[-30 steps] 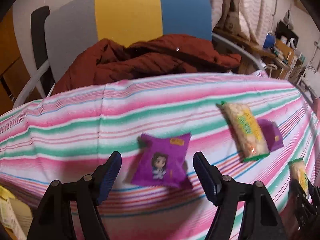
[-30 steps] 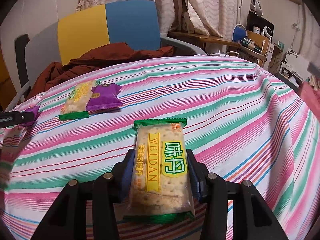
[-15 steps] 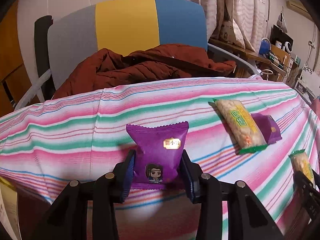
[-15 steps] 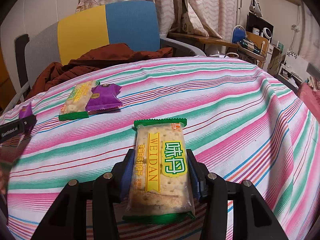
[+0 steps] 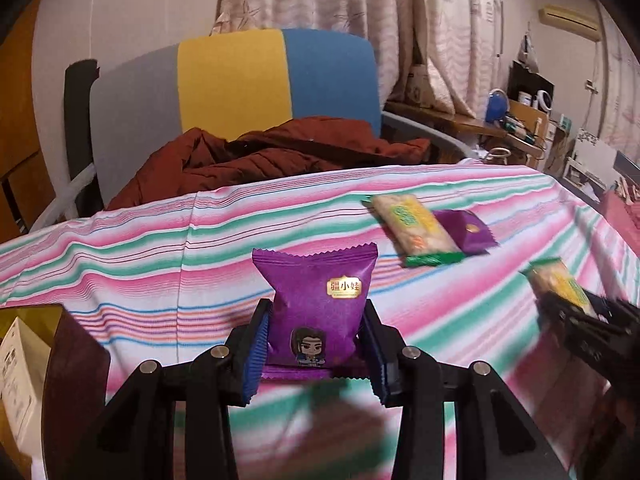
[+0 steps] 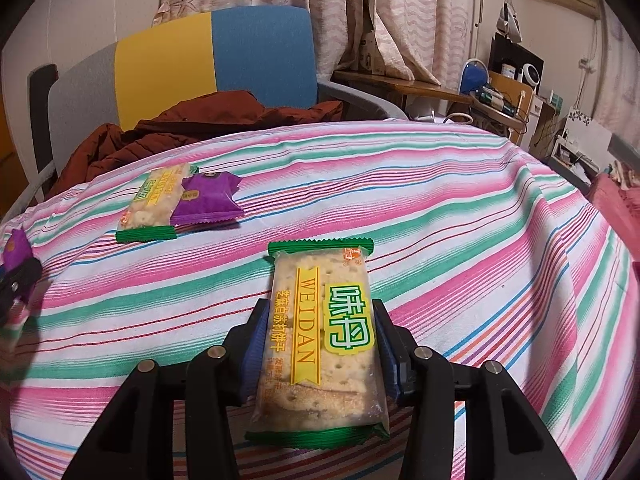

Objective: Organize objects
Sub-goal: 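Grasp a purple snack bag with the left gripper while the right gripper holds the cracker pack, then carry the cracker pack and purple bag over the gold tray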

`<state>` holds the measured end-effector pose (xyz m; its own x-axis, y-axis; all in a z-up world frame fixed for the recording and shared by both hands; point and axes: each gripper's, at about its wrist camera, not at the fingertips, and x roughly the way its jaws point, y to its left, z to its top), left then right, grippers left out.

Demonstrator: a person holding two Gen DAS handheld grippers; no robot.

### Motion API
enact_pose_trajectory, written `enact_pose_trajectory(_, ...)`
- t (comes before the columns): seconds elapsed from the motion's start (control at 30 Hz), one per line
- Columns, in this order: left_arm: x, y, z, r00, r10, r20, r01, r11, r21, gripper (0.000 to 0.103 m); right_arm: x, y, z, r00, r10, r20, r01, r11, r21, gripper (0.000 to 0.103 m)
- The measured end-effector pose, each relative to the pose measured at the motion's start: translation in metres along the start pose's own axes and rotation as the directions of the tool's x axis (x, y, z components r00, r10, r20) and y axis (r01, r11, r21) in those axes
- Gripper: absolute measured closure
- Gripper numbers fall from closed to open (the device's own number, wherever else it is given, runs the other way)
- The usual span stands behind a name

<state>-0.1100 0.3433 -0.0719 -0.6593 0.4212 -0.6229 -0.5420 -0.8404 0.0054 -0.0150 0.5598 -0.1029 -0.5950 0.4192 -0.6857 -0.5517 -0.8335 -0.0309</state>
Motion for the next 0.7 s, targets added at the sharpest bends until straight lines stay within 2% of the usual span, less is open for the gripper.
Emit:
enact_pose_trajectory(0.13,-0.02,-0.011,-0.01,0.999,-0.016,0.035,0.015,0.999,0.042,0.061,-0.01,0.004,-0.001,0.999,-0.009,0.044,0.01,1.0,-0.021,0.054)
enact_pose_trajectory(0.27,-0.037,-0.02,-0.02,0.997,-0.042,0.058,0.038,0.997,0.072,0.061,-0.026,0.008,-0.003,0.992,-0.011,0.127,0.017,0.999,-0.04,0.054)
enact_pose_trajectory(0.43,-0.057,-0.016,-0.033,0.995,-0.067,0.078,0.065,0.997,0.036,0.06,-0.039,0.012,-0.003,0.983,-0.007,0.183,0.018,0.998,-0.054,0.054)
enact_pose_trajectory(0.7,-0.083,-0.003,-0.046,0.993,-0.088,0.076,0.091,0.995,-0.033,0.06,-0.061,0.031,-0.014,0.98,0.048,0.192,-0.022,0.99,-0.136,0.054)
